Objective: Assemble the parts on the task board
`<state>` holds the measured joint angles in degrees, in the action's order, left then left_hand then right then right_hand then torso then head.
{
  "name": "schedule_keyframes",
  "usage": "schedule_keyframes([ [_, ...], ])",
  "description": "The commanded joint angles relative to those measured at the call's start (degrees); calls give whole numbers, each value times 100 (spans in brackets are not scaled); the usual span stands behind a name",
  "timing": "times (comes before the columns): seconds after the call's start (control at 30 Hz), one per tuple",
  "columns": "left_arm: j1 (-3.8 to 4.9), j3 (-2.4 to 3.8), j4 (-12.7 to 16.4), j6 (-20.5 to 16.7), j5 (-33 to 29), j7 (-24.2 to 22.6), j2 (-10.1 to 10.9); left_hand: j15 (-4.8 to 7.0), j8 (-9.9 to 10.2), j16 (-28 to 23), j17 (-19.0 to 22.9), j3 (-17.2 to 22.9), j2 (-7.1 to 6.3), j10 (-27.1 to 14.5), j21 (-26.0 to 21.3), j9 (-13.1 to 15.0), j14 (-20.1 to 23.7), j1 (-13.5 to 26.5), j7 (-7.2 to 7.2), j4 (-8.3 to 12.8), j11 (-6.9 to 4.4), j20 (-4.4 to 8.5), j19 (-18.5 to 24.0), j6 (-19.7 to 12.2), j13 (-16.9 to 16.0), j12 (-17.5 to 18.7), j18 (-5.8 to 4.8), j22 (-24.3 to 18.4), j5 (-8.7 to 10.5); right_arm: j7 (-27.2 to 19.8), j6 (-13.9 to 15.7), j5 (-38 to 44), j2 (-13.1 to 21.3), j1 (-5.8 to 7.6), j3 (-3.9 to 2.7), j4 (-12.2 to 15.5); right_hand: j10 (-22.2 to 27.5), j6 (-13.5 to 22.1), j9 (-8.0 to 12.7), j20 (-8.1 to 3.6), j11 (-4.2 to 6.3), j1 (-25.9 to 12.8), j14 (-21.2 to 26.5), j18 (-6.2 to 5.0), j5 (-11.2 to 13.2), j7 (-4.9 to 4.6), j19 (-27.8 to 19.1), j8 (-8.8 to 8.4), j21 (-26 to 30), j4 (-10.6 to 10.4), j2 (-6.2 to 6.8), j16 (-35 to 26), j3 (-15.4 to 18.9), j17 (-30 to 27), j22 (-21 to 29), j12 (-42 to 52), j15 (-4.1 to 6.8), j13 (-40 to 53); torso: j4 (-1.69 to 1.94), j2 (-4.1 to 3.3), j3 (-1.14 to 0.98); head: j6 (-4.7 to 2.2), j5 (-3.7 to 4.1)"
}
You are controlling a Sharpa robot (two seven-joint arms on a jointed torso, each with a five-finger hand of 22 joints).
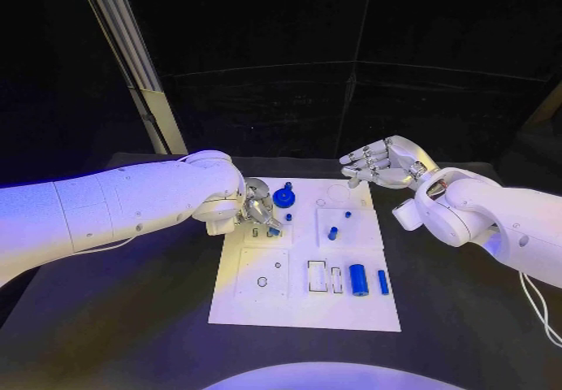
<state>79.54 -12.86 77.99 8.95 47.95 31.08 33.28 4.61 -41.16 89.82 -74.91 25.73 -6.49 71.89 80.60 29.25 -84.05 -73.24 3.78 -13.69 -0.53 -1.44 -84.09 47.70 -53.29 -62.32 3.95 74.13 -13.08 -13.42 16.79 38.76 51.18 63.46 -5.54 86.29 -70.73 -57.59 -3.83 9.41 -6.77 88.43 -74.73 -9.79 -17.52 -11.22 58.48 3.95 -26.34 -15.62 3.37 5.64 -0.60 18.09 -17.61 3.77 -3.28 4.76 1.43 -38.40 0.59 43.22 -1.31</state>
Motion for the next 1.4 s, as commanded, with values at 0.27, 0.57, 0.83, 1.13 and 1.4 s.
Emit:
schedule_keyframes([
  [0.27, -95, -5, 278, -1078, 300, -161, 208, -2, -67, 18, -1509, 1239, -21, 146, 47, 36, -595, 147, -37, 1147, -50, -22, -45, -2, -89, -110, -79, 74, 24, -87, -85, -4, 28, 11, -4, -28, 19, 39, 4, 16, -11, -61, -2, -62, -32, 10, 17, -31, 42, 18, -21, -33, 34, -11, 11, -9, -23, -12, 12, 7, -5, 6, -19],
  [0.57, -218, -9, 164, -905, 513, 2, 147, 1, -85, 18, -1509, 1273, -45, 162, 50, 50, -595, 192, -44, 1160, -54, -19, -48, 5, -102, -124, -80, 81, 28, -92, -84, -4, 29, 11, -4, -36, 22, 39, 4, 17, -13, -65, -1, -62, -33, 9, 17, -31, 46, 17, -19, -37, 38, -12, 14, -10, -25, -15, -5, -3, -6, -5, -61],
  [0.83, -258, -12, 67, -736, 572, 82, 84, 6, -104, 18, -1509, 1308, -57, 170, 56, 64, -595, 235, -53, 1165, -61, -15, -52, 12, -101, -127, -82, 93, 28, -114, -78, -4, 27, 11, -4, -35, 23, 39, 4, 18, -13, -63, -1, -62, -35, 9, 17, -30, 49, 18, -20, -40, 37, -13, 16, -9, -25, -17, -3, -6, -4, -61, -66],
  [1.13, -264, -12, 53, -516, 579, 144, 101, 15, -142, 18, -1509, 1360, -81, 183, 64, 90, -595, 298, -68, 1176, -73, -8, -57, 23, -103, -135, -84, 109, 9, -118, -86, -4, 25, 11, -4, -44, 23, 39, 4, 18, -13, -63, -1, -62, -35, 9, 17, -30, 49, 18, -20, -40, 37, -13, 16, -9, -25, -17, 3, -5, -2, -42, -67],
  [1.4, -265, -12, 78, -354, 580, 179, 132, 23, -170, 18, -1509, 1394, -104, 193, 61, 110, -595, 344, -81, 1186, -83, -1, -55, 32, -110, -144, -83, 107, -12, -117, -95, -4, 19, 11, -4, -50, 23, 39, 4, 18, -13, -63, -1, -62, -35, 9, 17, -30, 49, 18, -20, -40, 37, -13, 16, -9, -25, -17, -1, -2, -1, -18, -71],
])
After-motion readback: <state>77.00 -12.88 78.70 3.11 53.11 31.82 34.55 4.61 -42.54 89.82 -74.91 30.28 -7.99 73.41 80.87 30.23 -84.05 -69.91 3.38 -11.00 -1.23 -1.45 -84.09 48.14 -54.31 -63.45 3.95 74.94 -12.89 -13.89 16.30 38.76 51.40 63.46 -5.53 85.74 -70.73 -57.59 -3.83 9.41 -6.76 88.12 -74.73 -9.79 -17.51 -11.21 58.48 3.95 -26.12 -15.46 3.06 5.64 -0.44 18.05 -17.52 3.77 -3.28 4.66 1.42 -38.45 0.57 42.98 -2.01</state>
